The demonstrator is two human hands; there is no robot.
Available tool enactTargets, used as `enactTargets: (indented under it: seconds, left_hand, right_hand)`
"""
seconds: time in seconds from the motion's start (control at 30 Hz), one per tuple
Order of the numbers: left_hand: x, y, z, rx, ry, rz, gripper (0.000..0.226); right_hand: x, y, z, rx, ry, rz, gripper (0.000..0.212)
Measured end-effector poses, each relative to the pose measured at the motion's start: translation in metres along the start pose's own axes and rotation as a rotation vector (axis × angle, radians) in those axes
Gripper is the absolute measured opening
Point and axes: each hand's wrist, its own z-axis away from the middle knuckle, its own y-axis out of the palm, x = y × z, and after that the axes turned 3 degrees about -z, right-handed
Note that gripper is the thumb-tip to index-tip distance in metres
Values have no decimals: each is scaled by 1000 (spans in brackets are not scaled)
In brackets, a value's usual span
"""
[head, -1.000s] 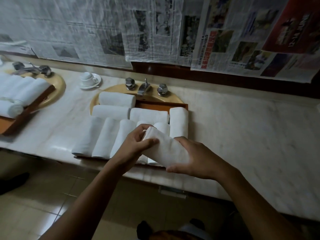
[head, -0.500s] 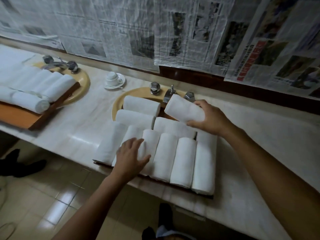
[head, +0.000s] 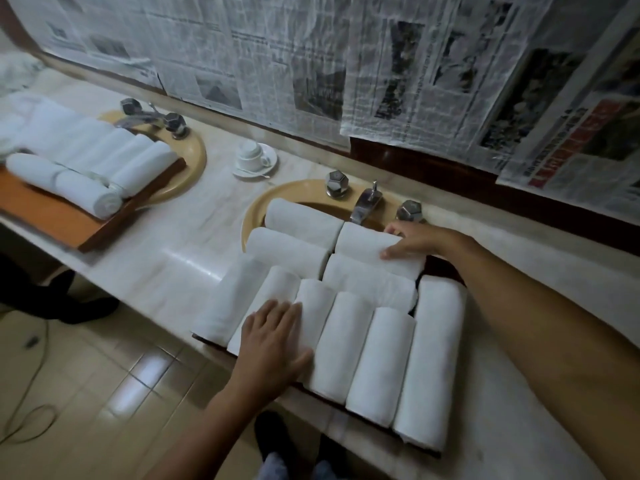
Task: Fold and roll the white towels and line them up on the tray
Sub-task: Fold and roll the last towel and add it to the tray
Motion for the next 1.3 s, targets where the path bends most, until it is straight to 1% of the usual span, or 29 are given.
enactTargets:
  seconds: [0.1,0.2,0.33,0.4,0.5,0.57,0.6,0.7,0.8,0.83,0.9,1.0,1.07,1.17,1.23,1.3]
  left_hand:
    - [-1,-2,0,13,-11,14,82]
    - [-1,-2,1,33,-24,17,83]
    - [0,-7,-1,44,-9,21,82]
    - [0,-11,-4,82,11,-12,82]
    - [2,-20,-8,139,50,-55,82]
    - [7,-26,-14,137,91,-49,77]
    - [10,-28,-17,123,99,-19,72]
    - [24,-38,-27,46,73,92,60]
    - [45,-52,-38,-49,-1,166,49]
    - [54,-58,-42,-86,-27,190,45]
    - [74,-66,-51,-125,-121,272,37]
    - [111,-66,-63,-106,-254,383,37]
    - [132,-62,-68,-45,-323,428,45]
    - [150,-58,-71,133,-422,513,54]
    - [153,-55,-71,280,-496,613,56]
    - [150,-51,-70,378,-502,743,59]
  right_hand:
    - [0,-5,-2,24,-7,30,48]
    - [-1,-7,4,-13,-1,38,36]
    - [1,13,8,-211,-50,0,42]
    - [5,25,9,-270,-67,48,44]
    - [11,39,19,-320,10,154,54]
    - [18,47,31,-373,68,219,55]
    - [21,52,38,-411,99,207,53]
    - [25,68,73,-569,175,53,45]
    - [23,97,118,-788,141,-161,40]
    - [23,109,132,-846,169,-238,38]
    - [19,136,160,-931,305,-364,38]
    - [8,182,191,-1003,502,-568,38]
    - [1,208,201,-1010,626,-657,37]
    - [-4,229,203,-924,738,-780,43]
    - [-7,234,200,-832,773,-902,55]
    - [-7,235,195,-773,793,-1089,69]
